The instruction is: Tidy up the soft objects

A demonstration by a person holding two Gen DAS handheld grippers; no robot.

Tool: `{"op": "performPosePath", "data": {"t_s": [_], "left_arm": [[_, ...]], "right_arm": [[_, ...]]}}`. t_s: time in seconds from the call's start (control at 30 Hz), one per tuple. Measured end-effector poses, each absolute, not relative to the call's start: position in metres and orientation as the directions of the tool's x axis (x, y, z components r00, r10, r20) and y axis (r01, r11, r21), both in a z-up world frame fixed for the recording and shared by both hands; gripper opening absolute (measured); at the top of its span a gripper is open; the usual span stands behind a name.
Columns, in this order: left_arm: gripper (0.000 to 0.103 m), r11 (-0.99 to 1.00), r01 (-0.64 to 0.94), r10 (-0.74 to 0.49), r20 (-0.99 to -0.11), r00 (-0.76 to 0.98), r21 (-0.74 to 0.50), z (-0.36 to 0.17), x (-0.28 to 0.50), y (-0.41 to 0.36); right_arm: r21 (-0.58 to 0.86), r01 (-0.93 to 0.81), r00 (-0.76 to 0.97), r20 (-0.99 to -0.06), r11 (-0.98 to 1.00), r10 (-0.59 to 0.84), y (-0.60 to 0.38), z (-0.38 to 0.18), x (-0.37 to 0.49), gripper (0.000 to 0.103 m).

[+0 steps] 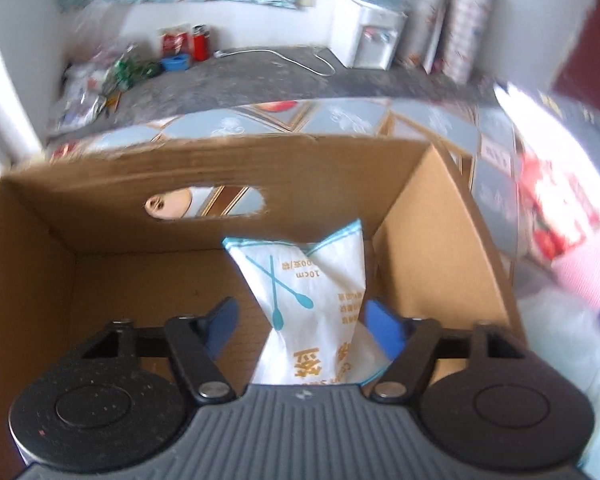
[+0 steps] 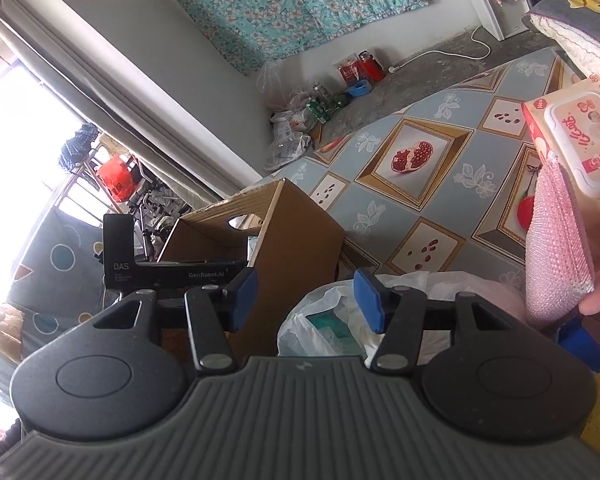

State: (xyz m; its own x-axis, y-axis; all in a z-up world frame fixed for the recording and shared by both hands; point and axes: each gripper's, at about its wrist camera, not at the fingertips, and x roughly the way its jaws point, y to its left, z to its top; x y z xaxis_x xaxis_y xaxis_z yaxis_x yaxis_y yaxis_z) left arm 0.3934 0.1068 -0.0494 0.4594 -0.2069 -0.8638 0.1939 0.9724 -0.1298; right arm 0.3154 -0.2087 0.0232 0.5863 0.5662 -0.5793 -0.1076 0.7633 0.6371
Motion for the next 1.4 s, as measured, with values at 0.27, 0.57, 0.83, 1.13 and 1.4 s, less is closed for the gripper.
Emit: {"op": "performPosePath", "data": {"t_s": [0.27, 0.57, 0.83, 1.13, 1.4], "left_arm": [[0.064, 0.980, 0.057, -0.194, -0.850, 0.490, -0.191, -0.055, 0.392, 0.108], [0.074, 0.975, -0.074, -0.113, -0.752, 0.649, -0.210, 0.013, 0.322, 0.133], [0.074, 0.956, 0.079, -0.259, -0.692, 0.674, -0.281, 0.070, 0.212, 0.078], [0.059, 0.871, 0.387, -0.471, -0.742, 0.477, -0.303, 0.015, 0.143, -0.058], [0.050, 0.835, 0.498, -0.464, -0.787, 0.406, -0.235, -0.013, 0.143, -0.126]], "right_arm": [[0.609, -0.075, 0.655, -0.567, 0.789, 0.499, -0.243, 0.045, 0.285, 0.053], [0.538, -0.003, 0.751, -0.555, 0.843, 0.358, -0.311, 0.073, 0.233, 0.056], [0.636, 0.074, 0.667, -0.604, 0.769, 0.436, -0.338, 0.028, 0.191, 0.056], [0.715, 0.165, 0.562, -0.634, 0.679, 0.531, -0.341, -0.032, 0.188, 0.049], [0.731, 0.183, 0.524, -0.638, 0.658, 0.564, -0.339, -0.052, 0.204, 0.047]]}}
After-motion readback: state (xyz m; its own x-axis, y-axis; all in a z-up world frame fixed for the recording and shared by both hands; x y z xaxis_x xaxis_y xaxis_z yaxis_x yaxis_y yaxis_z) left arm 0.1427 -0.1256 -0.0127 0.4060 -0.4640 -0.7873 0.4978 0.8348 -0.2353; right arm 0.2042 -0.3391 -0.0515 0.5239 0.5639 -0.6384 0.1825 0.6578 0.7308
